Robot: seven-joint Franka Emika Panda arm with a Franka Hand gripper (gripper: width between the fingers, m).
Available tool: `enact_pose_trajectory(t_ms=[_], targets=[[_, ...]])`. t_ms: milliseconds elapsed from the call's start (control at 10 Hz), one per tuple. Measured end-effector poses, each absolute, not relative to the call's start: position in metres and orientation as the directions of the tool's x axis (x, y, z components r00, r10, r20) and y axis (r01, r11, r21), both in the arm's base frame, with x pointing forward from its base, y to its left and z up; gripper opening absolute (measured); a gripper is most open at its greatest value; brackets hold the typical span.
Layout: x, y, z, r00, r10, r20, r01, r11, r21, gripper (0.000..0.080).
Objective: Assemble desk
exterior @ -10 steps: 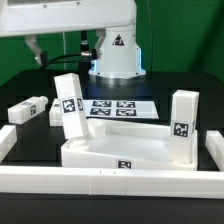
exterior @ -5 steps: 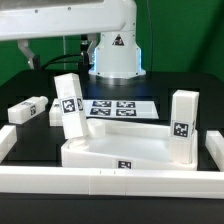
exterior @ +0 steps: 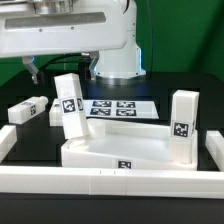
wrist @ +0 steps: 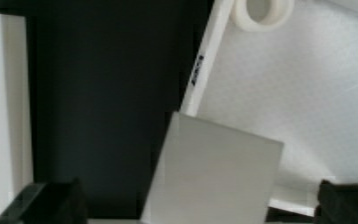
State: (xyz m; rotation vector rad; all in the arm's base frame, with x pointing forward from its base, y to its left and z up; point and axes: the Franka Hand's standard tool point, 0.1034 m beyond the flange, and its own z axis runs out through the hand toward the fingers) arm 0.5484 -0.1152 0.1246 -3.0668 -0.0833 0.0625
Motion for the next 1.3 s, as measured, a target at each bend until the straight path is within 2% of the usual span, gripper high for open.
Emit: enact_pose_trajectory(t_ms=[300,400,500,600,700,1000,1300], targets=[[0.549,-0.111,0.119,0.997,0.064,-0.046,0.06,-0.995,-0.074,0.0649],[0.549,-0.109,0.118,0.996,0.068,-0.049,0.064,-0.995,-0.074,0.0553],[0.549,-0.108,0.118,0.996,0.07,-0.05,0.066,-0.995,-0.074,0.0553],[0.55,-0.107,0.118,0.996,0.072,-0.049,0.069,-0.995,-0.074,0.0369],[0.553,-0.105,0.119,0.996,0.077,-0.047,0.073,-0.995,-0.074,0.0288],[0.566,-0.095,0.12,0.993,0.114,-0.043,0.111,-0.992,-0.063,0.0288],[0.566,-0.095,0.119,0.993,0.114,-0.043,0.111,-0.992,-0.065,0.0289]])
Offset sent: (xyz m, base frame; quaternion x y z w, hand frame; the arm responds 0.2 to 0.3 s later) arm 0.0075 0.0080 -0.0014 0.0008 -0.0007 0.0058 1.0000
